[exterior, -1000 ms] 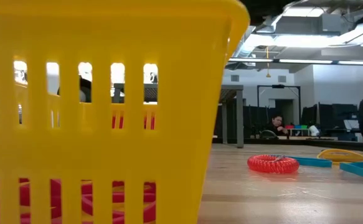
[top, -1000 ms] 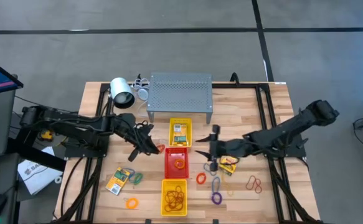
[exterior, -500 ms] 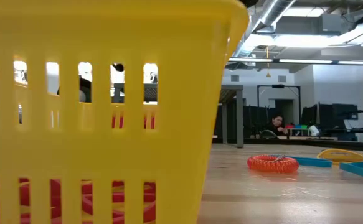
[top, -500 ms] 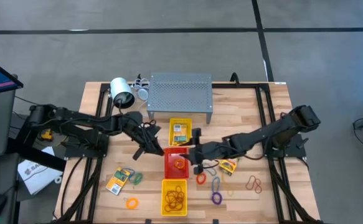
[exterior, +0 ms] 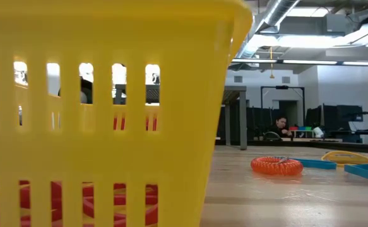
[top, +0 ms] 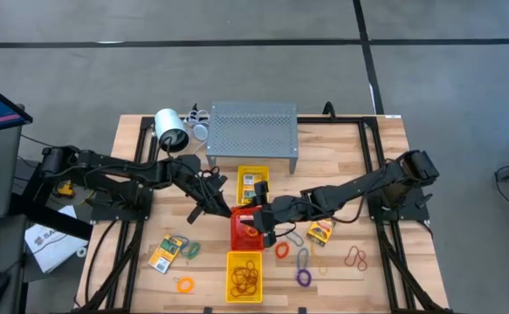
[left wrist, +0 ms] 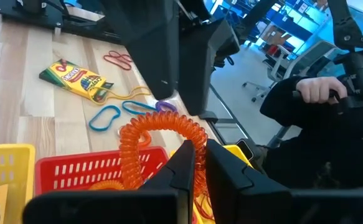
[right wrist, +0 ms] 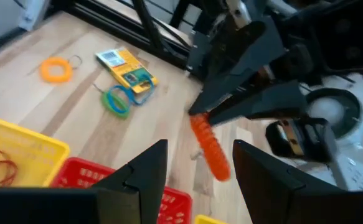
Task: Pick & Place Office Desk Supplies
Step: Put the orange spring rubber band into the red bin
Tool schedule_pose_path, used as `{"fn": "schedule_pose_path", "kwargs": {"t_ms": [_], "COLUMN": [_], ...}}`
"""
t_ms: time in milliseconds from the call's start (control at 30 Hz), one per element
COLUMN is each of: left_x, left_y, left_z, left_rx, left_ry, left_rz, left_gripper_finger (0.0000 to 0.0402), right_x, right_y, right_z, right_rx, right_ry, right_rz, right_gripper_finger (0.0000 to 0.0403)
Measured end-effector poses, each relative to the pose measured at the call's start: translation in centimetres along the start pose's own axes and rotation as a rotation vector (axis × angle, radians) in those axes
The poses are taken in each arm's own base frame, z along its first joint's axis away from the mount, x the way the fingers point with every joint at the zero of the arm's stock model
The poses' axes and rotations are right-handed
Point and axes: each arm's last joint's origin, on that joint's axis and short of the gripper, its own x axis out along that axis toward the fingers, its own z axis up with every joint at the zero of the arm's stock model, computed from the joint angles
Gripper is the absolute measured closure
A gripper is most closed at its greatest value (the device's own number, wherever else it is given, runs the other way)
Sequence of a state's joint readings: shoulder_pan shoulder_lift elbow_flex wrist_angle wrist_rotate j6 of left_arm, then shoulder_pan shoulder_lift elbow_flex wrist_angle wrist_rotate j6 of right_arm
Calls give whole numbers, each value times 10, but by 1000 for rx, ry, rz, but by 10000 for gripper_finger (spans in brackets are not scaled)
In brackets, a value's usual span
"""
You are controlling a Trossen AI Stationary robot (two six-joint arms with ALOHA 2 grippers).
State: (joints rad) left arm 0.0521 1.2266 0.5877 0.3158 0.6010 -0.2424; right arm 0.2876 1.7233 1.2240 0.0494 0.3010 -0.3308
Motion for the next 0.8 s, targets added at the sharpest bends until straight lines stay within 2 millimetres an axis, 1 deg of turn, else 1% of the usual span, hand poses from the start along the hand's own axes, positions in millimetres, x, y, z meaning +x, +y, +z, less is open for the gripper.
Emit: {"fn": "schedule_pose_path", "kwargs": {"t_ms": [633, 800], "left_x": [0, 0], "left_y": [-1, -1], "left_z": [3, 3], "left_rx": [19, 20], "left_ry": [-25, -26], "left_rz": [-6, -6], "left_gripper_finger": [383, 383], "right_x": [4, 5], "right_y": [-14, -16], "right_z": [-3, -4], "right_rx": [39, 42], "right_ry": [-19, -19], "right_rz": [15, 19], "right_gripper_finger": [226, 246]}}
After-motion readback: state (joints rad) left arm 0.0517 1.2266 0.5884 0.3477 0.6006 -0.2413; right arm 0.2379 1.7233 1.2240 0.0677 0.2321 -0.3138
